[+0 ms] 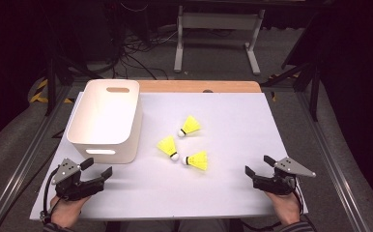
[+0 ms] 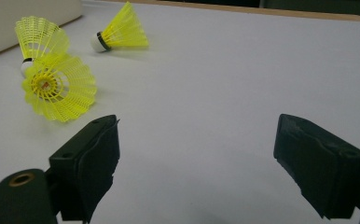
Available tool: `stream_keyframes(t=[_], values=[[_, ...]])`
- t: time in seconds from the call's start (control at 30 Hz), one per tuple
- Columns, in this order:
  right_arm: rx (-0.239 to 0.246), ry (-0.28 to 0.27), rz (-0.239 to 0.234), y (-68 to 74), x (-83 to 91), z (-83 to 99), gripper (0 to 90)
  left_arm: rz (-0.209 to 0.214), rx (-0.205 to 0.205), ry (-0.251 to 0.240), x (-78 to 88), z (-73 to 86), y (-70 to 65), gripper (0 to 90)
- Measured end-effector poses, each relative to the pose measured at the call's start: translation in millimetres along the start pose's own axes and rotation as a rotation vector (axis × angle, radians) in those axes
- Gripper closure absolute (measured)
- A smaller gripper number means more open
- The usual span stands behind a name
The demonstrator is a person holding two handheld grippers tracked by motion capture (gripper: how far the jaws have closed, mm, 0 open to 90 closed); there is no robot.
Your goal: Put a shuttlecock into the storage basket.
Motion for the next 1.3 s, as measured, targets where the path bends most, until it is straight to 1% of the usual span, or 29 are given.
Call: stream_keyframes(t=[0.13, 0.17, 0.2, 0.27, 0.33, 0.4, 0.53, 0.73, 0.83, 0.87, 0.9, 0.93, 1.0, 1.23, 1.3], values=[[0.000, 0.000, 0.000, 0.1, -0.2, 0.0, 14.5, 0.009, -0.005, 0.006, -0.2, -0.7, -2.5, 20.2], [-0.001, 0.001, -0.001, 0.0, -0.2, 0.0, 14.5, 0.007, -0.014, 0.006, -0.8, -1.3, -4.0, 20.2], [-0.001, 0.001, -0.001, 0.0, -0.2, 0.0, 14.5, 0.007, -0.014, 0.006, -0.8, -1.3, -4.0, 20.2], [0.000, 0.001, -0.003, 0.3, -0.5, -0.1, 14.5, 0.015, -0.028, 0.011, -1.0, -2.4, -6.7, 20.2], [0.002, 0.002, -0.003, 0.4, -0.4, -0.1, 14.5, 0.009, -0.028, 0.008, -1.1, -2.9, -7.7, 20.2], [0.003, 0.004, -0.002, 0.5, -0.3, 0.0, 14.5, 0.013, -0.038, 0.009, -0.5, -4.5, -10.4, 20.2], [0.003, 0.004, -0.002, 0.5, -0.4, 0.0, 14.5, 0.018, -0.043, 0.005, -0.5, -5.6, -11.9, 20.2], [0.002, 0.003, -0.002, 0.5, -0.6, -0.1, 14.5, 0.024, -0.035, 0.000, -1.6, -6.7, -15.5, 20.2], [0.003, 0.003, 0.000, 0.5, -0.8, 0.0, 14.5, 0.031, -0.040, 0.003, -2.1, -7.1, -17.6, 20.4], [0.004, 0.004, 0.000, 0.4, -1.0, 0.1, 14.5, 0.037, -0.048, 0.009, -2.1, -7.2, -18.8, 20.5], [0.004, 0.004, 0.000, 0.4, -1.0, 0.1, 14.5, 0.035, -0.058, 0.005, -2.8, -7.4, -19.4, 20.6], [0.004, 0.005, 0.001, 0.4, -1.1, 0.2, 14.5, 0.039, -0.060, 0.013, -2.7, -7.2, -20.6, 20.6], [0.002, 0.005, 0.001, 0.5, -1.2, 0.1, 14.5, 0.040, -0.065, 0.011, -3.3, -7.9, -21.5, 20.6], [0.003, 0.005, -0.001, 0.3, -1.1, 0.1, 14.5, 0.052, -0.063, 0.009, -6.8, -9.2, -25.3, 20.8], [0.005, 0.007, 0.002, 0.8, -1.0, 0.3, 14.5, 0.055, -0.060, 0.017, -8.2, -9.5, -26.7, 20.9]])
Point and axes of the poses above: each handheld gripper's, and its own axes: x roughly backward along the jaws, z roughly out of its underside, y roughly to its left, the point moved 5 cm from there along -x, roughly forward along the jaws, and after that the axes turned 3 degrees about -x, right-handed, at the moved point
